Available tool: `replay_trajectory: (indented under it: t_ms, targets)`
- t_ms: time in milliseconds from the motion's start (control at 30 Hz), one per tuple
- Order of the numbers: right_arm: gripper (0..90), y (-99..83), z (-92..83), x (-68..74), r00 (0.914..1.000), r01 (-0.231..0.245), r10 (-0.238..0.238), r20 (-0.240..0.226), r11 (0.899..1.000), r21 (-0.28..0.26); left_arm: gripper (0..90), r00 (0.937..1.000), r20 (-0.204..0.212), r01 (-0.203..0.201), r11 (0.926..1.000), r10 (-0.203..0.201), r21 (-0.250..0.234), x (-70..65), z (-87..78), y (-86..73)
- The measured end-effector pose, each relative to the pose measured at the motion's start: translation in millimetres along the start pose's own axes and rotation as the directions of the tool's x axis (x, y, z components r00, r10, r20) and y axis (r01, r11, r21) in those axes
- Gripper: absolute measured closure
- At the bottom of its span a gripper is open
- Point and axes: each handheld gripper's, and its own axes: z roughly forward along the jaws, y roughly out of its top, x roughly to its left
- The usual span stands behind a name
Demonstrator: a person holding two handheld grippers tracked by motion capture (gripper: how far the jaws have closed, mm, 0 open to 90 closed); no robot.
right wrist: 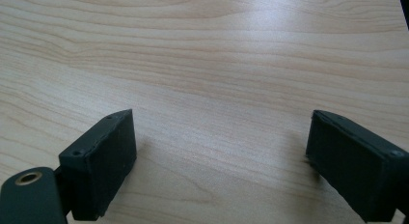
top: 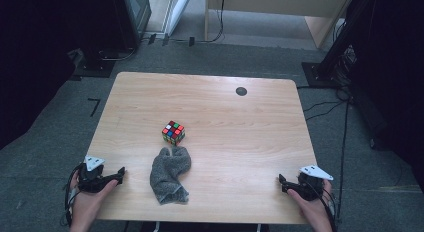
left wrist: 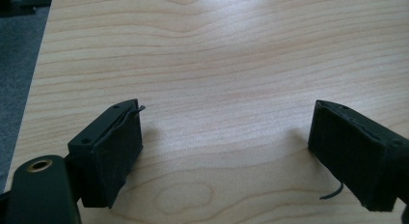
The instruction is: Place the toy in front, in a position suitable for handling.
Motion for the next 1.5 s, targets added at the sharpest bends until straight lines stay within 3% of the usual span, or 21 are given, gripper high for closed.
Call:
replay_trajectory:
  t_ms: [100,167,267,433,567,633,700,767,800,900,1000,1033,1133,1167,1200,1233,1267,1333,1500]
  targets:
    - [9.9,0.9,1.1,0.0,1.0000,-0.005,0.005,0.006,1.000,-0.001,14.1,1.0000,-0.002,0.002,0.9997,-0.002,-0.025,-3.3,-3.4,1.0]
    - [9.8,1.3,1.5,0.2,0.9999,-0.007,0.007,0.009,1.000,-0.002,14.4,0.9990,0.039,0.022,0.9986,-0.020,-0.049,-6.2,-6.5,3.1]
    - [9.9,1.4,1.5,0.3,0.9999,-0.007,0.007,0.009,1.000,-0.001,14.4,0.9955,0.094,0.022,0.9958,-0.014,-0.089,-15.4,-14.3,6.9]
    - [10.1,1.9,1.6,0.1,1.0000,-0.002,0.002,0.005,1.000,0.002,14.6,0.9808,0.194,0.046,0.9849,-0.013,-0.167,-30.2,-28.6,14.1]
    - [10.2,2.3,2.0,0.5,1.0000,-0.002,0.002,0.003,1.000,0.002,15.2,0.9601,0.279,0.038,0.9842,0.012,-0.173,-43.0,-32.4,16.8]
    - [11.2,2.4,1.9,0.9,1.0000,-0.001,0.001,0.002,1.000,0.002,18.0,0.9475,0.317,0.014,0.9833,0.045,-0.181,-51.0,-33.8,17.3]
    - [12.2,2.2,1.4,1.5,1.0000,0.002,-0.002,-0.001,1.000,0.001,24.6,0.9239,0.371,-0.017,0.9790,0.093,-0.203,-59.1,-35.0,17.1]
    - [12.3,2.4,1.4,1.6,1.0000,0.001,-0.001,0.000,1.000,0.002,25.7,0.8878,0.438,-0.055,0.9772,0.142,-0.205,-67.4,-33.9,17.2]
    - [12.3,2.5,1.4,1.7,1.0000,0.001,-0.001,0.001,1.000,0.003,25.6,0.8747,0.459,-0.067,0.9767,0.156,-0.204,-72.2,-32.6,16.8]
    - [12.3,2.7,1.6,2.1,1.0000,0.001,-0.001,0.001,1.000,0.002,27.7,0.8665,0.466,-0.094,0.9750,0.180,-0.201,-86.2,-27.8,17.2]
    - [12.5,2.6,1.5,2.2,1.0000,0.001,-0.001,0.000,1.000,0.002,42.1,0.8846,0.418,-0.136,0.9718,0.207,-0.192,-100.8,-22.0,19.8]
    - [12.5,2.6,1.5,2.3,1.0000,0.001,-0.001,0.000,1.000,0.001,45.8,0.8846,0.418,-0.136,0.9718,0.207,-0.192,-100.8,-22.0,19.8]
    - [12.6,2.5,1.5,2.4,1.0000,0.000,0.000,0.001,1.000,0.001,58.6,0.8759,0.421,-0.173,0.9680,0.235,-0.182,-115.6,-12.2,23.9]
    - [12.7,2.6,1.5,2.4,1.0000,0.000,0.000,0.001,1.000,0.001,65.6,0.8718,0.426,-0.179,0.9670,0.241,-0.181,-119.0,-10.2,24.9]
    - [13.1,2.6,1.4,2.7,1.0000,-0.001,0.000,0.002,1.000,0.002,71.4,0.8624,0.443,-0.179,0.9663,0.245,-0.184,-121.8,-8.3,26.1]
    - [13.5,2.8,1.2,3.2,1.0000,-0.002,0.002,0.003,1.000,0.003,78.6,0.8473,0.471,-0.177,0.9663,0.246,-0.187,-124.3,-6.6,27.6]
    - [13.9,3.0,1.2,3.8,1.0000,0.000,0.000,0.002,1.000,0.004,81.0,0.8369,0.488,-0.176,0.9660,0.248,-0.189,-127.8,-5.0,29.5]
    - [14.9,3.4,1.0,5.9,1.0000,0.006,-0.006,-0.003,1.000,0.006,82.9,0.8283,0.498,-0.182,0.9641,0.256,-0.193,-137.5,-1.9,33.3]
    - [15.0,4.7,2.1,11.5,0.9996,0.021,-0.021,-0.017,1.000,0.009,84.2,0.8083,0.505,-0.224,0.9511,0.303,-0.213,-168.9,7.4,44.7]
